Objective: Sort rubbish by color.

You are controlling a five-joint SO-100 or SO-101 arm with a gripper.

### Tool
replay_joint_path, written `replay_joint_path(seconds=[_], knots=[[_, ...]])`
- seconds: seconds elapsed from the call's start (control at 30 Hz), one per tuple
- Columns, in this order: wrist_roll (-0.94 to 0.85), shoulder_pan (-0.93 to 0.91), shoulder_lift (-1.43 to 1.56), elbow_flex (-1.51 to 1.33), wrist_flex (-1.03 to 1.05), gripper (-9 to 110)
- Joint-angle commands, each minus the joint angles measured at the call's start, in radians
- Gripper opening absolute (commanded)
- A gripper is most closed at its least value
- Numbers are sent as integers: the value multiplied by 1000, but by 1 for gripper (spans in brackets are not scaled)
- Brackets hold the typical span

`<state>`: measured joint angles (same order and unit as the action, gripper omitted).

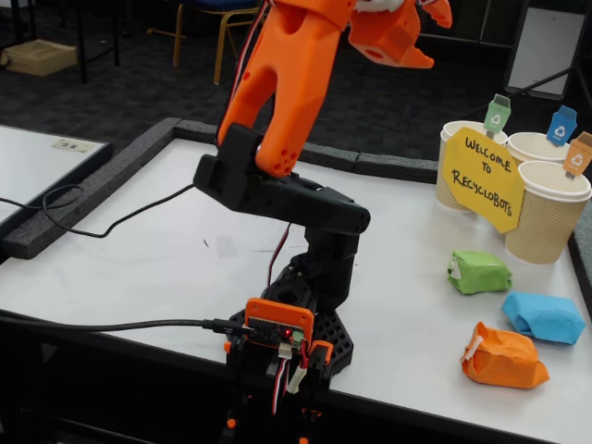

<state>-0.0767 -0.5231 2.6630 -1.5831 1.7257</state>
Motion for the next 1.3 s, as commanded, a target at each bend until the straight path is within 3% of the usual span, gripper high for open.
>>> replay_joint_path(seconds=[0.0,0.83,1.27], knots=[[2,-8,2,86,-14,13],[2,-319,2,-124,-18,11],[-14,-632,2,-163,-75,15]])
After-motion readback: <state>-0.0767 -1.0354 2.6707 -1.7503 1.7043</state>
